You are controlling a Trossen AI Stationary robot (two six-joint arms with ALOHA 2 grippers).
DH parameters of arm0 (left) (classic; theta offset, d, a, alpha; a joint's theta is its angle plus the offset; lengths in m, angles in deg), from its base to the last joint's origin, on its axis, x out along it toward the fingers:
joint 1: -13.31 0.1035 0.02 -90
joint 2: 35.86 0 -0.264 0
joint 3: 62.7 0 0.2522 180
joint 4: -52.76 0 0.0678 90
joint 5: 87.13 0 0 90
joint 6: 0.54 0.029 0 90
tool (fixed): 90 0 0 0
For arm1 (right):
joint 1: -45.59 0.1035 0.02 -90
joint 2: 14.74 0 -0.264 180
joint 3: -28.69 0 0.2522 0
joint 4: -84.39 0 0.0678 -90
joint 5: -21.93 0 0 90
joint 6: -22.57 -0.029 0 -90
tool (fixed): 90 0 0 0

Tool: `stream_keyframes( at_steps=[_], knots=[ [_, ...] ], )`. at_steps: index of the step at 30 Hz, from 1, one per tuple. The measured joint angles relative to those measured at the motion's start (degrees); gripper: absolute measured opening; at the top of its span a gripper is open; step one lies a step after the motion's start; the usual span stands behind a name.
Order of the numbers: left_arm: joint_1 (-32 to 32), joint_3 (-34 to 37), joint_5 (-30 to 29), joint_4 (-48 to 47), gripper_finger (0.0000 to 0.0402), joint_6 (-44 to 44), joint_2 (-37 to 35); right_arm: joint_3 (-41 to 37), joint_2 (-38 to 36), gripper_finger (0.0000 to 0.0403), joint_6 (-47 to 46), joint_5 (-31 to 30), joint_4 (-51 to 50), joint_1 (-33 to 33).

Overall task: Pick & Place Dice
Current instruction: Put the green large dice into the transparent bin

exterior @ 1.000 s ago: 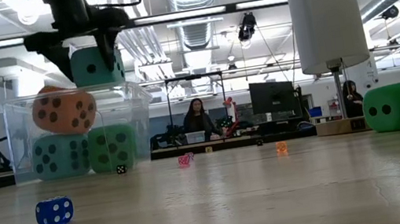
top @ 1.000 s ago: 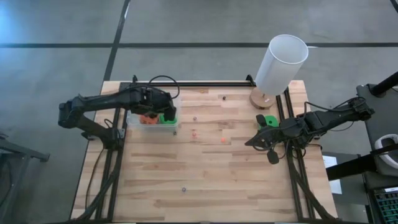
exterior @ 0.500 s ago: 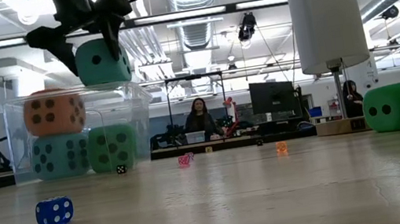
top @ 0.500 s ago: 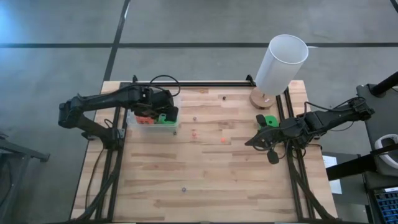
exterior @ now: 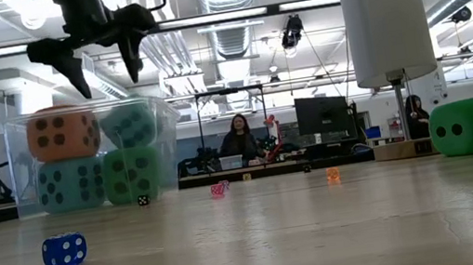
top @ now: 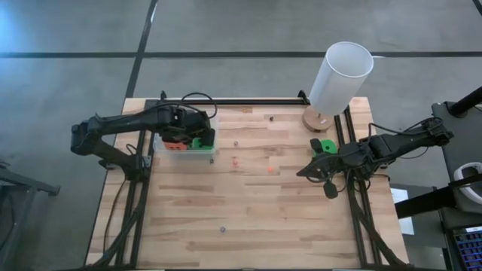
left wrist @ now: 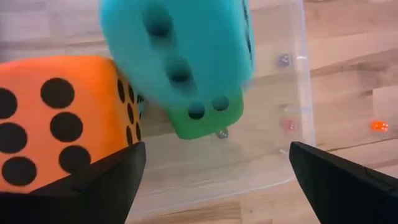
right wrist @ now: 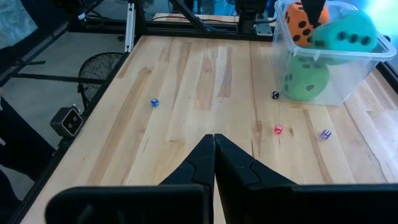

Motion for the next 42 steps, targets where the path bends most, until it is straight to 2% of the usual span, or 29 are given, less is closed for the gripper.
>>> stream_keyframes(
  at_steps=[11, 20, 28, 42],
  knots=[
    [0.0, -0.91, -3.32, -0.04, 0.0382, 3.16, -1.1, 0.0, 0.02, 0.0008, 0.0, -0.01, 0.01, 0.02],
    [-2.42, -3.25, -8.29, 0.28, 0.0387, 10.99, -7.91, 0.0, 0.02, 0.0008, 0.0, 0.01, 0.02, 0.0],
    [-9.72, -2.79, -13.07, 0.6, 0.0383, 16.79, -9.92, 0.0, 0.07, 0.0008, 0.0, -0.01, 0.0, 0.01],
    [-25.2, -2.81, -13.42, 5.22, 0.0371, 17.02, -10.05, 0.0, 0.07, 0.0008, 0.0, -0.02, 0.02, 0.0]
  ],
)
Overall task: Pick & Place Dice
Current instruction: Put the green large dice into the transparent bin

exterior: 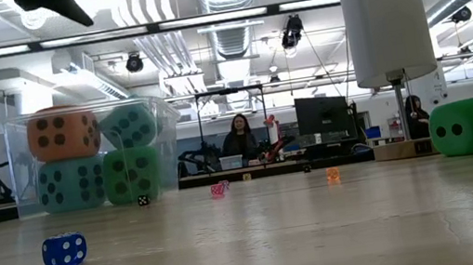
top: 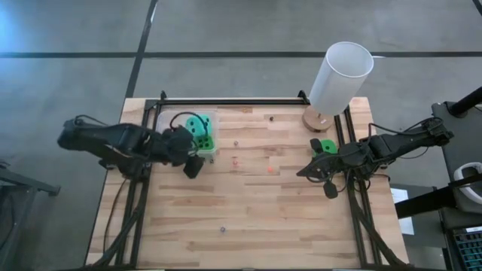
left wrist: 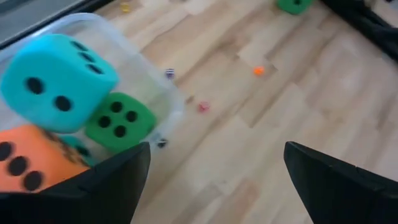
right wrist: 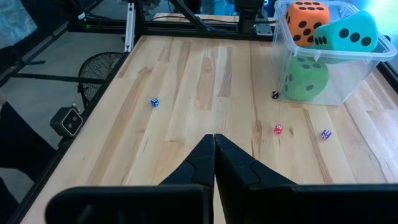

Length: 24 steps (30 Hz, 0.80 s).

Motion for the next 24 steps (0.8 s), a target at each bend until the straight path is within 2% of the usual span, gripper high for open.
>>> stream_keyframes(
  at_steps=[9, 15, 17, 21, 24],
  knots=[
    [-7.49, 0.06, -6.04, 6.74, 0.038, -3.51, 0.02, 0.0, 0.0, 0.0008, -0.29, 0.0, 0.02, 0.0],
    [-8.62, 0.06, -6.82, 10.35, 0.0378, -3.51, 0.02, 0.0, -0.4, 0.0008, -10.42, -0.26, -4.04, 0.0],
    [-8.62, 0.06, -6.85, 10.9, 0.0375, -3.49, 0.02, 0.0, -0.82, 0.0008, -16.42, -2.69, -8.44, 0.0],
    [-8.62, 0.06, -7.44, 11.26, 0.037, -3.49, 0.02, -0.02, -1.57, 0.0008, -27.57, -12.05, -18.94, 0.0],
    [-8.62, 0.11, -7.65, 11.3, 0.0367, -3.49, 0.02, 0.38, -2.2, 0.0008, -35.52, -16.78, -26.18, -0.13]
  ],
)
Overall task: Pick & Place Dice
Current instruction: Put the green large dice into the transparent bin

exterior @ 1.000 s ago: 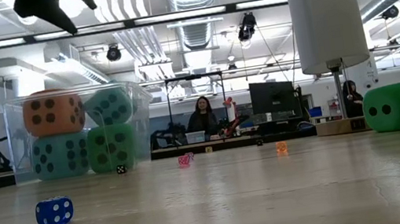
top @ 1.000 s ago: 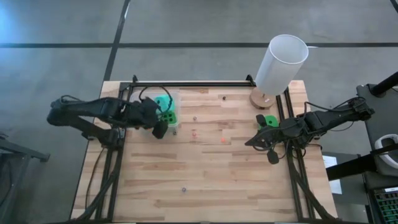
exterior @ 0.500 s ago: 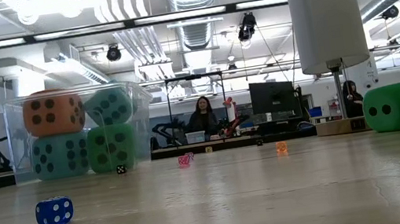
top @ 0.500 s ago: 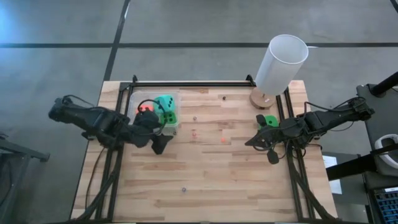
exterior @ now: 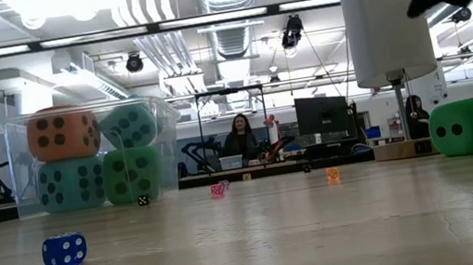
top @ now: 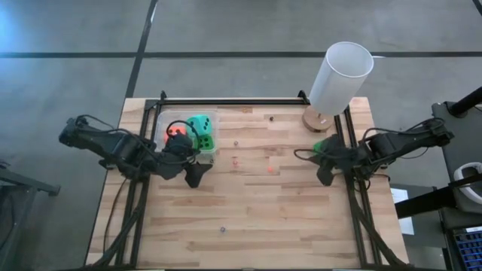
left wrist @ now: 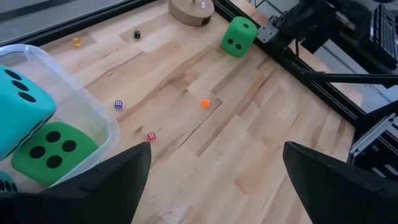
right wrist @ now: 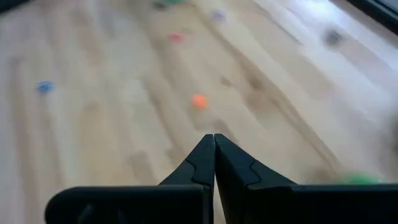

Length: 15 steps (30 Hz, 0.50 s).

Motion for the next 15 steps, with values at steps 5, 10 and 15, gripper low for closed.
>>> stream_keyframes(
  at_steps=[5, 10, 15],
  knots=[
    [0.0, 0.0, 0.0, 0.13, 0.0365, 0.02, 0.0, 2.39, -0.45, 0.0008, -15.31, -1.49, -12.02, -2.33],
    [0.02, 0.0, 0.0, 0.13, 0.037, 0.46, 0.0, 3.16, -0.58, 0.0008, -24.29, -4.3, -19.15, -6.53],
    [0.02, 0.0, 0.0, 0.13, 0.0374, 0.56, 0.02, 3.15, -0.46, 0.0008, -26.99, -4.31, -24.04, -12.89]
  ],
)
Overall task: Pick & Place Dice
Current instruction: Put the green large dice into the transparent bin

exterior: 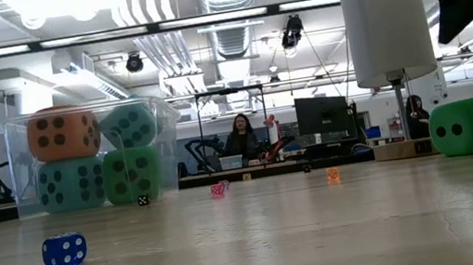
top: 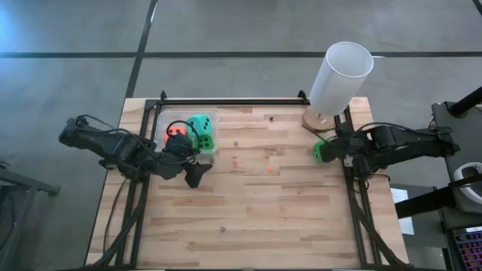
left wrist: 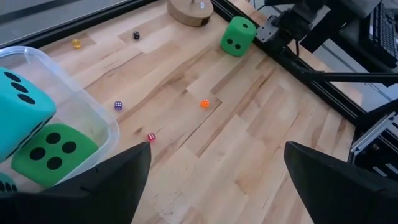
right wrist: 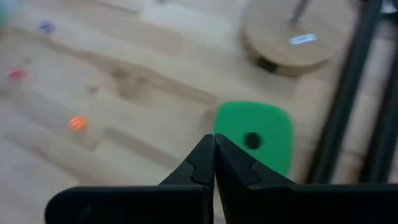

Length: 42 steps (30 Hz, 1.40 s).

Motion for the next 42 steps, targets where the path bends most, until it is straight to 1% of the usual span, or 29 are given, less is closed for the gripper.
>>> stream_keyframes(
  at_steps=[7, 17, 24, 27, 33, 42],
  knots=[
    [0.02, 0.0, 0.0, -0.02, 0.0376, 0.11, 0.0, -0.06, 1.15, 0.0008, 4.43, 0.3, -0.98, -8.26],
    [0.02, 0.0, 0.0, -0.04, 0.0365, 0.11, 0.02, -0.32, 7.1, 0.0008, 13.54, 2.55, -1.15, -18.22],
    [0.02, 0.0, 0.02, -0.04, 0.0363, 0.09, 0.02, -1.51, 12.26, 0.0008, 19.46, 7.14, -2.83, -25.31],
    [0.02, 0.0, 0.02, -0.04, 0.0366, 0.09, 0.02, -2.38, 14.65, 0.0008, 21.38, 7.78, -2.8, -27.68],
    [0.02, 0.0, 0.02, -0.04, 0.0371, 0.07, 0.02, -3.69, 18.84, 0.0008, 23.94, 8.04, -2.58, -30.64],
    [0.02, 0.0, 0.02, -0.05, 0.0365, -0.13, 0.02, -3.98, 24.51, 0.0008, 25.41, 8.15, -1.89, -31.09]
  ],
)
